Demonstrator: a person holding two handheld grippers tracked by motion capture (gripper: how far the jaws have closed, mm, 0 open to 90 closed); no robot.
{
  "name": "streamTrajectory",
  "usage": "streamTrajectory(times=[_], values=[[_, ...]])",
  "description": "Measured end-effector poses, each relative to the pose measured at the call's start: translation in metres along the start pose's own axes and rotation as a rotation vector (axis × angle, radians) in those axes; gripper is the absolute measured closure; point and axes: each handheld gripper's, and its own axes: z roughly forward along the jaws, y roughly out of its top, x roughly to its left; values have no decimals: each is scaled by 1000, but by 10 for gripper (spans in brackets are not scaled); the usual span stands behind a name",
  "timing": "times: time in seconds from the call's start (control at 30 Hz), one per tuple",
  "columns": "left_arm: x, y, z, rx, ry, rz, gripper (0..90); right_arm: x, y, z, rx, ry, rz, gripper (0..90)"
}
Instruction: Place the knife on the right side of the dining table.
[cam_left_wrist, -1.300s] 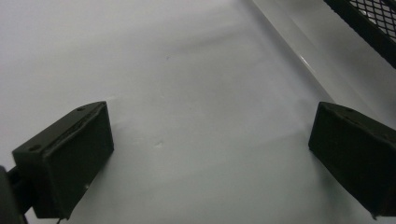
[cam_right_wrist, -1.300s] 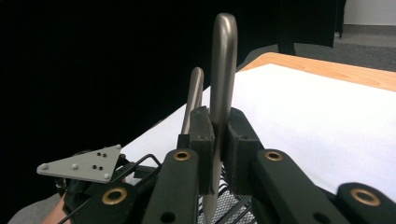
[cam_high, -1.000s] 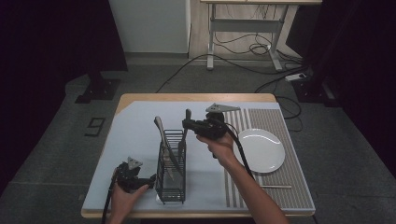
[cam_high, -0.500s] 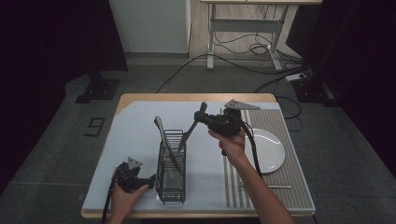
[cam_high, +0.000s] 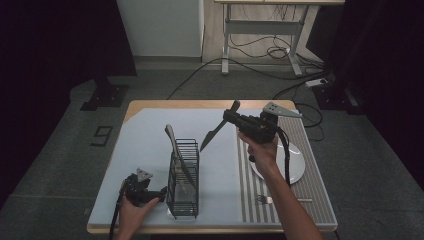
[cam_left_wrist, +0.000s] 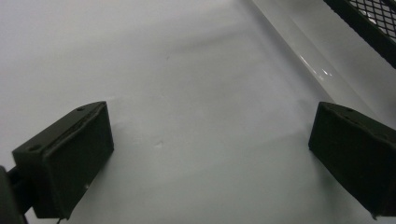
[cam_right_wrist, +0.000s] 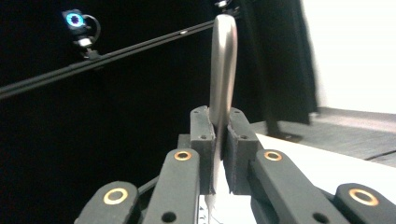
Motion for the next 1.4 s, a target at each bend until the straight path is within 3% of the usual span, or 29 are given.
streamTrajectory(times=[0.07, 0.23, 0.67, 1.4], values=[[0, 0, 0, 0, 1, 0, 0, -1, 3, -6, -7, -25, -16, 838], [0, 0, 0, 0, 0, 0, 0, -11, 3, -13, -12, -52, 7, 838], [0, 0, 0, 1, -1, -2, 0, -46, -23, -11, 39, -144, 83, 838], [0, 0, 0, -1, 0, -3, 0, -95, -25, -19, 3, -304, 78, 837]])
